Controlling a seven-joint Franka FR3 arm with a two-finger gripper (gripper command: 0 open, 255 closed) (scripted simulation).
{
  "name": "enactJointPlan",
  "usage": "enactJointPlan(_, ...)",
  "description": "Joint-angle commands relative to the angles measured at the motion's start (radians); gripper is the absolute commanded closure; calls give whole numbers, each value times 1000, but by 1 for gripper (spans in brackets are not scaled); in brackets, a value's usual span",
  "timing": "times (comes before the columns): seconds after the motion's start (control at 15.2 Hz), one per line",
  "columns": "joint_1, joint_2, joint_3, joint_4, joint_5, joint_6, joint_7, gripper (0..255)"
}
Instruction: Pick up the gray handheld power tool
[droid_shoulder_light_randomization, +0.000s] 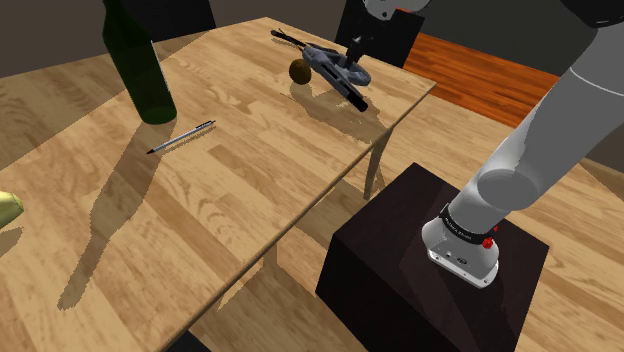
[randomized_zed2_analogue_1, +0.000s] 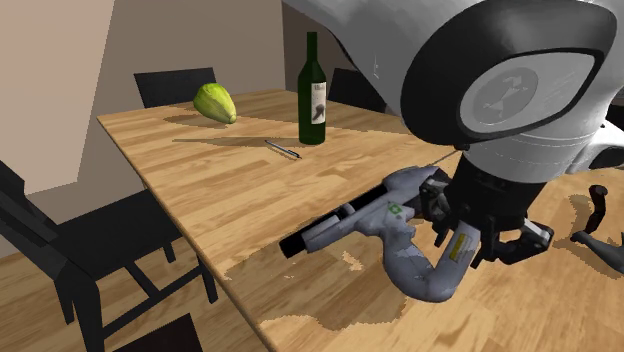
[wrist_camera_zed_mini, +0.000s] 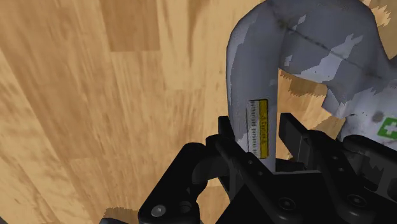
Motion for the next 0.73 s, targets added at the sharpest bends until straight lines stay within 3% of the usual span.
enactJointPlan(0.0,0,-13,1,18,-9,-27,13,255)
enactJointPlan(0.66,-1,-36,1,100,-32,-128,45,255)
